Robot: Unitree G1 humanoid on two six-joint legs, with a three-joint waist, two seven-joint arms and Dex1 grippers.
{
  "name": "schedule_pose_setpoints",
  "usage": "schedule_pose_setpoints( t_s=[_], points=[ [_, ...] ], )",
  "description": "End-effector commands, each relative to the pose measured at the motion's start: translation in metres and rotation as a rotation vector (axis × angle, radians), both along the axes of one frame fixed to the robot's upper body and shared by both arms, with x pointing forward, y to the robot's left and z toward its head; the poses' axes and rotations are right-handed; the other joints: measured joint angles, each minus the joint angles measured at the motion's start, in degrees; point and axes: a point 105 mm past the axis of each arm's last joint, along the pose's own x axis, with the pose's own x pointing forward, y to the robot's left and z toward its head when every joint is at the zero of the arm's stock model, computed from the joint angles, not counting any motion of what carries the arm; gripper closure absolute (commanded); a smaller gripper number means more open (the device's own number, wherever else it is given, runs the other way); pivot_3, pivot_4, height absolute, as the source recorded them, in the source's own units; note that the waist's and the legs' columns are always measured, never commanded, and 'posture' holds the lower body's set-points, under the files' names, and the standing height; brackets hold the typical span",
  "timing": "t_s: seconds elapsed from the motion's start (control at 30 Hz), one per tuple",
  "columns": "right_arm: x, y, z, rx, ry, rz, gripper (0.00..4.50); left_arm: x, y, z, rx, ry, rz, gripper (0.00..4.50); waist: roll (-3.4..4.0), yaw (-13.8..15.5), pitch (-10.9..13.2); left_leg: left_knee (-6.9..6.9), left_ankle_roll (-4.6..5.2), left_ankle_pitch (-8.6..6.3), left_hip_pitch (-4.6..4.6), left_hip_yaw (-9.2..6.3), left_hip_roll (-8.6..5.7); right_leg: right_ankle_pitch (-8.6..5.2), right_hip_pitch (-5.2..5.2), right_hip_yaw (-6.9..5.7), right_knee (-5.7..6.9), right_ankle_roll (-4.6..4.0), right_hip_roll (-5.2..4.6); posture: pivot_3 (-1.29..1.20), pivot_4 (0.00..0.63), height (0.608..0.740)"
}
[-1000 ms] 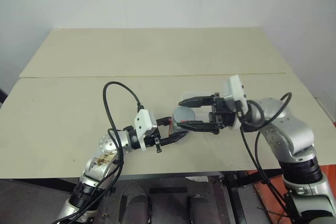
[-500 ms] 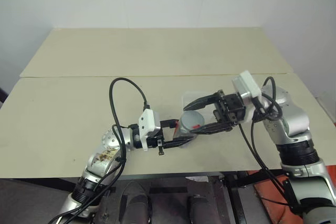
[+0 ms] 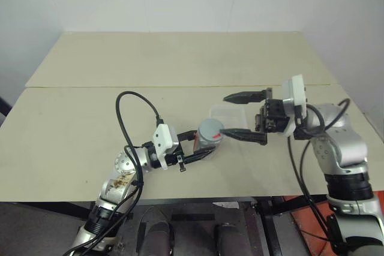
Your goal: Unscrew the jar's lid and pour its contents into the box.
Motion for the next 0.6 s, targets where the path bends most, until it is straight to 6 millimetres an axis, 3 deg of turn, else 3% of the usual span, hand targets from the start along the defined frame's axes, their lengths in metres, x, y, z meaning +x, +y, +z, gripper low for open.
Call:
schedule_pose_setpoints(
  t_s=[0.03, 0.2, 0.37, 0.6],
  points=[
    [-0.002, -0.002, 0.026, 0.105, -0.048, -0.140, 0.03, 0.018, 0.002, 0.020, -0.081, -0.077, 0.135, 2.57, 0.00, 0.0, 0.0, 0.00, 0.00, 0.00, 0.00, -0.01, 0.01, 0.00, 0.00, 0.01, 0.02, 0.00, 0.01, 0.00, 0.150, 0.740],
    [-0.001, 0.014, 0.028, 0.184, -0.062, -0.308, 0.03, 0.040, 0.004, 0.019, -0.103, -0.081, 0.296, 2.57, 0.00, -0.2, 0.0, -0.01, 0.00, 0.00, 0.00, -0.10, 0.00, 0.00, -0.02, 0.02, 0.03, 0.00, 0.04, 0.00, 0.150, 0.740],
    [0.001, 0.044, 0.006, 0.215, -0.019, -0.423, 0.03, 0.042, 0.000, 0.017, -0.133, -0.067, 0.330, 2.57, 0.01, -0.3, 0.0, -0.04, 0.00, 0.00, -0.05, -0.08, 0.00, 0.00, -0.14, 0.04, 0.04, 0.01, 0.04, 0.00, 0.150, 0.740],
    [0.001, 0.060, 0.009, 0.256, -0.004, -0.436, 0.03, 0.040, -0.001, 0.021, -0.161, -0.078, 0.337, 2.57, 0.01, -0.2, 0.0, 0.07, -0.02, 0.03, -0.39, -0.09, -0.04, 0.03, -0.41, 0.03, 0.10, 0.04, 0.03, 0.00, 0.150, 0.740]
  ],
)
